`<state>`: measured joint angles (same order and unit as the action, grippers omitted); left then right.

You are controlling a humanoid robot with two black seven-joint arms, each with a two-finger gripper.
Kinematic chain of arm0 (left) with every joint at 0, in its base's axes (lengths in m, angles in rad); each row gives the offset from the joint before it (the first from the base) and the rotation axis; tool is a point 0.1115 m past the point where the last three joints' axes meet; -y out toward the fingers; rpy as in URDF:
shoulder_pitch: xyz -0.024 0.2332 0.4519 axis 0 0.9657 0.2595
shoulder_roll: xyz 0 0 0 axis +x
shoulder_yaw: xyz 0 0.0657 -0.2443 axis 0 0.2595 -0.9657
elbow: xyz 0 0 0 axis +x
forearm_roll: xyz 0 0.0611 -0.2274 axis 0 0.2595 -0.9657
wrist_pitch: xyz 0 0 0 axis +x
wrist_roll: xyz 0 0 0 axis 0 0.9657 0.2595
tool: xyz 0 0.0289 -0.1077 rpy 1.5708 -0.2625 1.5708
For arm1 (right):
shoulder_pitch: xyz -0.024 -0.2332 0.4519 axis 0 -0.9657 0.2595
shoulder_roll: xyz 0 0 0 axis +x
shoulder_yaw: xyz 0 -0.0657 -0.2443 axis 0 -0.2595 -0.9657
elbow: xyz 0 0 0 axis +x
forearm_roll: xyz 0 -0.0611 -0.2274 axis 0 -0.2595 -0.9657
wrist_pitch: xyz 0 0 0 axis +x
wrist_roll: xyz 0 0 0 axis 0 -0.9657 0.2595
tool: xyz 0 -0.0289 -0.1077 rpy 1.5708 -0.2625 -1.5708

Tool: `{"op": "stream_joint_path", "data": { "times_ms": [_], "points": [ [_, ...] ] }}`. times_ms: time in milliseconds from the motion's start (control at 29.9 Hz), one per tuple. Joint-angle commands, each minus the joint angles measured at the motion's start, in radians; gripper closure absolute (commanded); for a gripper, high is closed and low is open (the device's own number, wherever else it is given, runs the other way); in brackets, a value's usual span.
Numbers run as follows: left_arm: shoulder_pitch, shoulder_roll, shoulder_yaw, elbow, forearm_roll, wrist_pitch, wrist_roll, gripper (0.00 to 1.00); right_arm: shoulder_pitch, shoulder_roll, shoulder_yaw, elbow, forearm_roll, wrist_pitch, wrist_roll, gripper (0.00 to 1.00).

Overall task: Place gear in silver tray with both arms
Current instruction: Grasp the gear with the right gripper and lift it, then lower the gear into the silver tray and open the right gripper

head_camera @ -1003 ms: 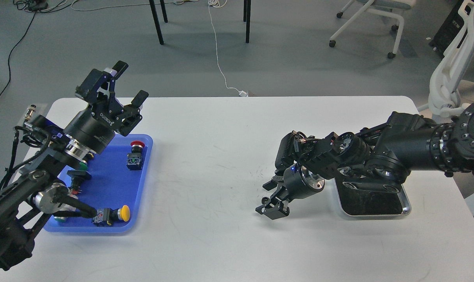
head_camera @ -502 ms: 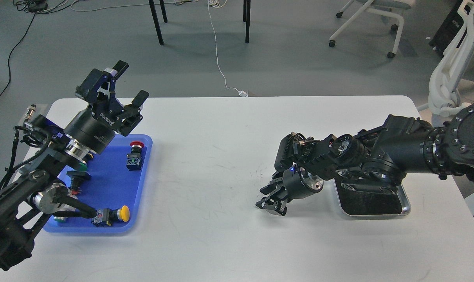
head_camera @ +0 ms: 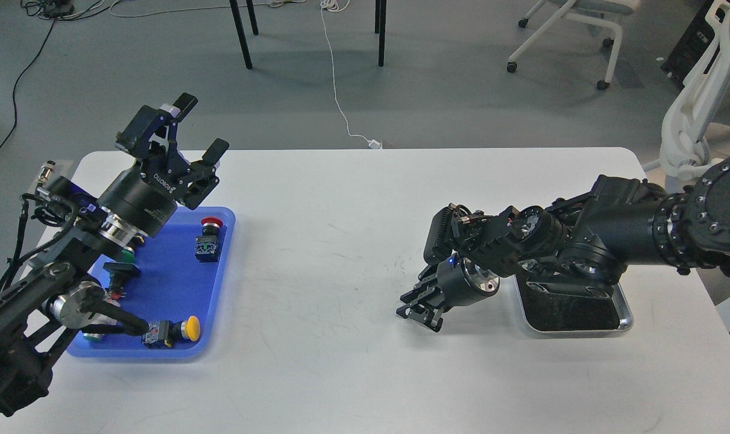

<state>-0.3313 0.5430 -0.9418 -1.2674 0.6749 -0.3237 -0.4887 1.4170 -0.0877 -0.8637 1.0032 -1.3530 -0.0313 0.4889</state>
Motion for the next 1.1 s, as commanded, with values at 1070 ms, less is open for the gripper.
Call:
{"op": "stream_joint_path", "data": {
  "times_ms": [1070],
  "points": [
    [0.000,-0.017,0.012,-0.017,0.002,-0.002,0.000,0.02,-0.072,-0.576,-0.008,0.055,-0.034,-0.024,0.000,0.87]
  ]
}}
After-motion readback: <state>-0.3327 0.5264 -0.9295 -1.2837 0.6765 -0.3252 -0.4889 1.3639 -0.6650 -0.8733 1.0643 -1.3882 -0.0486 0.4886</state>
